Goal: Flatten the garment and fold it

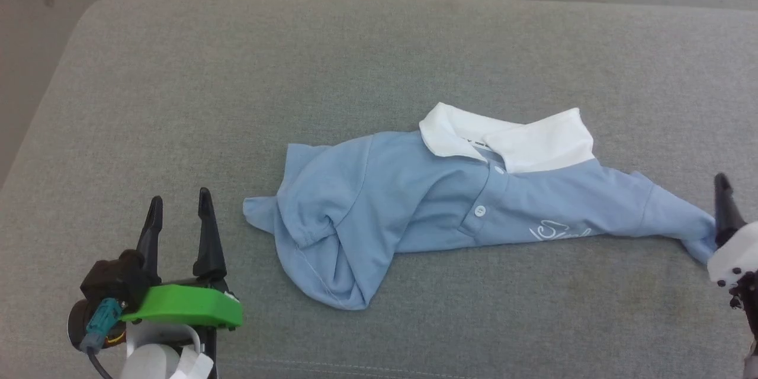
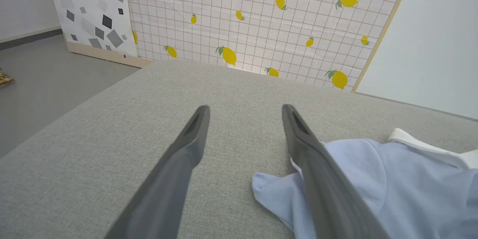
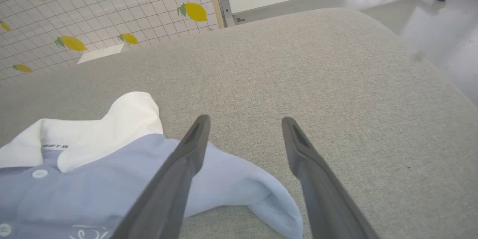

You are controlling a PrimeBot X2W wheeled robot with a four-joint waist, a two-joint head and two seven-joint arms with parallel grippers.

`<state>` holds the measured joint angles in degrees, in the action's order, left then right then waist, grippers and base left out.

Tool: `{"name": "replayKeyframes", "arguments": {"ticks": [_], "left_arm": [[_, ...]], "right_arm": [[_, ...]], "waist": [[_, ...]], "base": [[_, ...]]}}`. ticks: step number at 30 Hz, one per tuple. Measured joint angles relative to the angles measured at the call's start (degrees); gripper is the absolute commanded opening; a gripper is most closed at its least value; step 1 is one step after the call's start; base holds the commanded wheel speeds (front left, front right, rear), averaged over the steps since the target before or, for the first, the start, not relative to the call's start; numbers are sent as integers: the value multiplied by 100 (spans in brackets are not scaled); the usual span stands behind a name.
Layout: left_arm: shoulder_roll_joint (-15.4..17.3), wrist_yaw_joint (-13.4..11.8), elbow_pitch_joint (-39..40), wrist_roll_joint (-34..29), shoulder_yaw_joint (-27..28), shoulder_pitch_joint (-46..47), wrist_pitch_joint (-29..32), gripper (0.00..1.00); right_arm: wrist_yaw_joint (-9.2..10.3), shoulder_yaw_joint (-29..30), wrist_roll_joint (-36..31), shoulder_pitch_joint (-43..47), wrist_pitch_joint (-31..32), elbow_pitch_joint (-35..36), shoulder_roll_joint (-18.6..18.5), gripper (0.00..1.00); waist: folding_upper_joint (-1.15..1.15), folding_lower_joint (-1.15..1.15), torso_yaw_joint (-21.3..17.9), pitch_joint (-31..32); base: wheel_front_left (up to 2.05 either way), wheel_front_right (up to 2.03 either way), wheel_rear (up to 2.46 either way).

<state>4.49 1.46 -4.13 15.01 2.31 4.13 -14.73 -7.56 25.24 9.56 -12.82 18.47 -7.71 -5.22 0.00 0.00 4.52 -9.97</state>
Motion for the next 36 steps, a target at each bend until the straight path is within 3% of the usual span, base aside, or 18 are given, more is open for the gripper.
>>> {"name": "replayKeyframes", "arguments": {"ticks": [6, 10, 14, 22, 26, 30, 36], "left_arm": [[-31, 0, -119, 4, 1, -68, 0, 100], [-40, -3, -278, 12, -74, -46, 118, 100], [-20, 22, -543, 33, -234, 418, 684, 100], [236, 303, -1724, 62, -778, 2699, 2892, 100], [310, 298, -2502, 62, -935, 3544, 4095, 100], [421, 237, -3127, -2, -1112, 4006, 5101, 100], [527, 145, -3595, -244, -1371, 4200, 5954, 100]], "right_arm": [[0, -8, 221, 549, -855, 216, 213, 100], [0, -79, 371, 698, -990, 216, 224, 100], [0, -148, 398, 708, -1027, 225, 225, 100], [0, -444, 367, 632, -982, 385, 234, 100], [0, -524, 352, 527, -955, 464, 234, 100], [0, -549, 349, 469, -940, 522, 234, 100], [0, -488, 307, 462, -948, 578, 232, 100]], "waist": [[0, 0, -29, 154], [0, 0, -77, 211], [0, 0, -94, 187], [0, 0, -140, -155], [0, 0, -209, -379], [0, 0, -315, -599], [0, 0, -454, -887]], "base": [[0, 0, 0], [0, 0, 0], [0, 0, 0], [0, 0, 0], [0, 0, 0], [0, 0, 0], [0, 0, 0]]}}
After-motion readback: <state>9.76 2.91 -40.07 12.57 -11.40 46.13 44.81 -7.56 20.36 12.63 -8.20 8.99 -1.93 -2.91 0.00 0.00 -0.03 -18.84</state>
